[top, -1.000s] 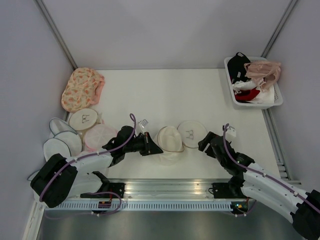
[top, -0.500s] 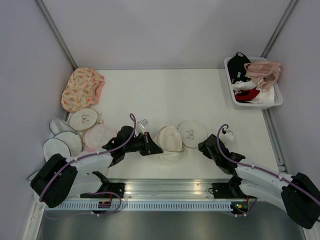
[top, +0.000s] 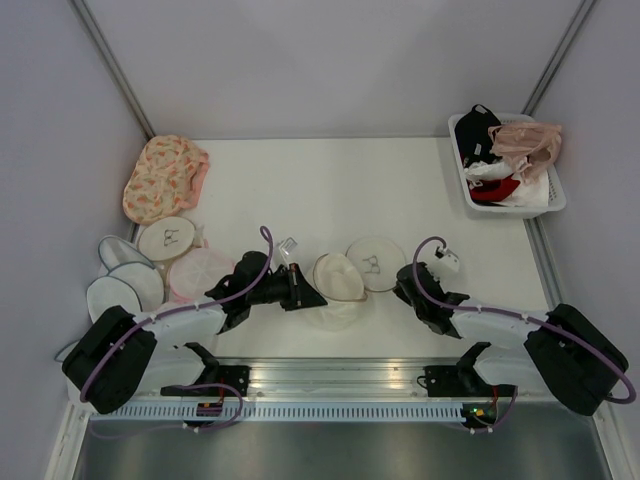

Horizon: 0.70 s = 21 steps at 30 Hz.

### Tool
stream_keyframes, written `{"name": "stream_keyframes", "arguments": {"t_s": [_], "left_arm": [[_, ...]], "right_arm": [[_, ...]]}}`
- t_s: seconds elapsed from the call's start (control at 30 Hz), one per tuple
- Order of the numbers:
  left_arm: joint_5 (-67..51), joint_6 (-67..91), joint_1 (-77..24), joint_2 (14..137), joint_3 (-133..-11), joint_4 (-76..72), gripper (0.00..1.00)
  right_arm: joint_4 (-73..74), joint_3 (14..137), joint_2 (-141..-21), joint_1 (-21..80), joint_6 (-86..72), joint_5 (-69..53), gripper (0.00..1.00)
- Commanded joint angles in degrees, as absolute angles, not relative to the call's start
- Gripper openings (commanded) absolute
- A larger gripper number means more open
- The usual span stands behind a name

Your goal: Unzip the laundry bag and remove the bra

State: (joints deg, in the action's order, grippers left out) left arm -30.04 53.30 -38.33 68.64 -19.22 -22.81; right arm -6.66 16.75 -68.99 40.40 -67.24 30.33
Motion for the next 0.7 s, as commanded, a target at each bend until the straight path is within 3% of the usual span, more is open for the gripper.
{"name": "stream_keyframes", "arguments": {"t_s": [0.0, 0.3, 0.67], "left_arm": [[-29.4, 50.9, -38.1, 69.5, -19.4, -24.2, 0.02], [-29.4, 49.3, -38.0, 76.9, -26.6, -25.0, 0.02], [-35.9, 53.3, -37.3, 93.3, -44.2, -32.8, 0.02]], "right_arm": [[-4.7, 18.0, -67.3, 40.7, -65.6, 32.6, 0.01], [13.8, 22.5, -42.2, 40.8, -51.4, 37.9, 0.00], [18.2, 36.1, -45.4, 41.7, -23.8, 29.1, 0.00]]}}
